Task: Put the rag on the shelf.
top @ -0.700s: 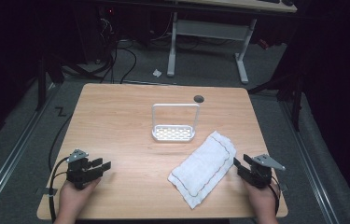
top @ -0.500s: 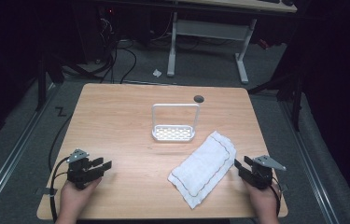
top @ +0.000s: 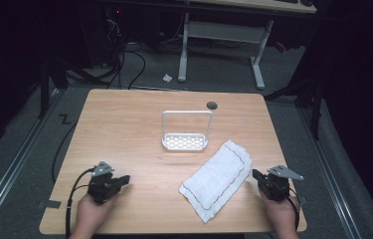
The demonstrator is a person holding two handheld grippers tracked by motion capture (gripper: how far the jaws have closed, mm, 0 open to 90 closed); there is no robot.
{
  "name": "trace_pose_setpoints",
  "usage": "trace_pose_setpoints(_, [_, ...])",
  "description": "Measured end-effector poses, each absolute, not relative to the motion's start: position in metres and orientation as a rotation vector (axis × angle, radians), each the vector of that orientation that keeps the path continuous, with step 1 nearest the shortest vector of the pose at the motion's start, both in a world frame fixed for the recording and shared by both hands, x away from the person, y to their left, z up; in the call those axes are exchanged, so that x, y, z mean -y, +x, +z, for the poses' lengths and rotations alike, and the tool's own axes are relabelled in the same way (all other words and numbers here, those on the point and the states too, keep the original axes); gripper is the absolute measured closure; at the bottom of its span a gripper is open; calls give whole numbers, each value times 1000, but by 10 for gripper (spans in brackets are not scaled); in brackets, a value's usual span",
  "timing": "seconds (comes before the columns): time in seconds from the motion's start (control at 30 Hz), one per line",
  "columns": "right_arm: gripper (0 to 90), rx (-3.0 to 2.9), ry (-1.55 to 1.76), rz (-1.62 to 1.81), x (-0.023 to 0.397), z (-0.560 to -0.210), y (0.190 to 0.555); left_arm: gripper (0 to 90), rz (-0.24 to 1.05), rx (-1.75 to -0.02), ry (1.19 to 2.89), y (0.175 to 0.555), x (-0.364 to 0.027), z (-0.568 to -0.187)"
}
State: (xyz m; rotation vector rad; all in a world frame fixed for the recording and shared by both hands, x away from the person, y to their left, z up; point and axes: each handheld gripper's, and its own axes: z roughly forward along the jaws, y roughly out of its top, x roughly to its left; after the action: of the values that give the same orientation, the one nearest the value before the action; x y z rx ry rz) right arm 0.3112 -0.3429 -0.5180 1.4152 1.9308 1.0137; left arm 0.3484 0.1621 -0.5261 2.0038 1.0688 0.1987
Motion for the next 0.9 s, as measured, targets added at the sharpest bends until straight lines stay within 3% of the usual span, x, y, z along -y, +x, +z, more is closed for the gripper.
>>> trace_pose_setpoints(0.5, [900,-1942,1430,1056,348,-523,313,899,65,-778,2042,350,-35,-524])
trace_pose_setpoints(0.63, [900,-1950,1423,1055,347,-523,313,900,130,-717,2183,342,-20,-531])
trace_pose_setpoints(0.9, [900,-1968,1406,1062,341,-522,312,900,92,-772,2153,332,-51,-533])
